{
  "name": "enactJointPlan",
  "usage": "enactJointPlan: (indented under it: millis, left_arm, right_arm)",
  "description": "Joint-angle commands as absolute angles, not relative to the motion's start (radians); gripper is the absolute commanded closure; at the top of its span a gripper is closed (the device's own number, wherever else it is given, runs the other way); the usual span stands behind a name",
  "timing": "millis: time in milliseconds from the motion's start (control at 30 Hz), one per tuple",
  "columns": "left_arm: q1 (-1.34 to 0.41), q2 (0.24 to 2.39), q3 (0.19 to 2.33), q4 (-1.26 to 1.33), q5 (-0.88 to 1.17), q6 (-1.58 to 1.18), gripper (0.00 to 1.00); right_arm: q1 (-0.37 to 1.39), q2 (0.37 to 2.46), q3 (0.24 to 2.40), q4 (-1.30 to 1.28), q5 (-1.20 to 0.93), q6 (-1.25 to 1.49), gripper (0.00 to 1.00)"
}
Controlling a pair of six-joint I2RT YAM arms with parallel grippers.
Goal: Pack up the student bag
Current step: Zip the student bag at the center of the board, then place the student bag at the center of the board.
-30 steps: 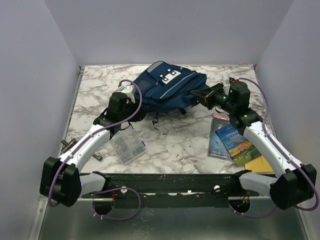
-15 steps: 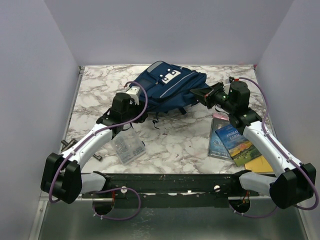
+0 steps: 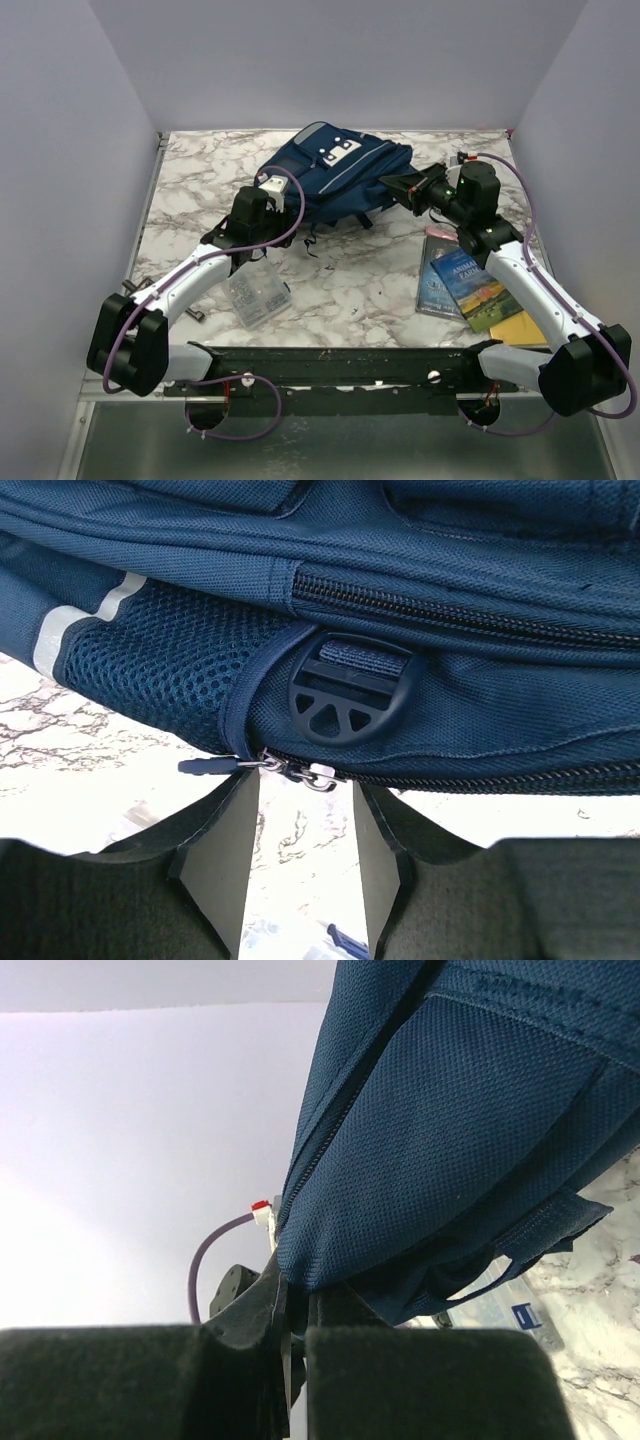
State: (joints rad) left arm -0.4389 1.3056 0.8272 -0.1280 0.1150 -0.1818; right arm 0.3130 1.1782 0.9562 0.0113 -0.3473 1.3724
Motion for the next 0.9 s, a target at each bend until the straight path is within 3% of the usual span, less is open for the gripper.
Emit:
enactJointPlan:
  millis: [0, 133, 267, 533, 867]
  left_arm:
    - [-0.439, 1.327, 0.853, -0.11, 0.065, -0.164, 0.55]
    - [-0.439, 1.357, 0.889, -0.112, 0.085, -0.166, 0.56]
    - [-0.439, 1.355, 0.893, -0.115, 0.082, -0.157, 0.67]
    - [-0.446, 1.324, 0.893, -0.129, 0.111, -0.124, 1.0]
    - [-0.629, 1.142, 0.863, -0.307, 0.199, -0.134, 1.0]
  right_arm:
    - [0.31, 1.168, 0.974, 0.155, -0.369, 1.394, 0.99]
    - [0.31, 1.166, 0.978, 0.152, -0.37, 1.391, 0.99]
    - [0.309, 1.16, 0.976, 0.14, -0.368, 1.382, 0.99]
    - [0.31, 1.154, 0.94, 0.151, -0.372, 1.361, 0.99]
    - [0.345, 1.058, 0.798, 0.03, -0.223, 1.121, 0.99]
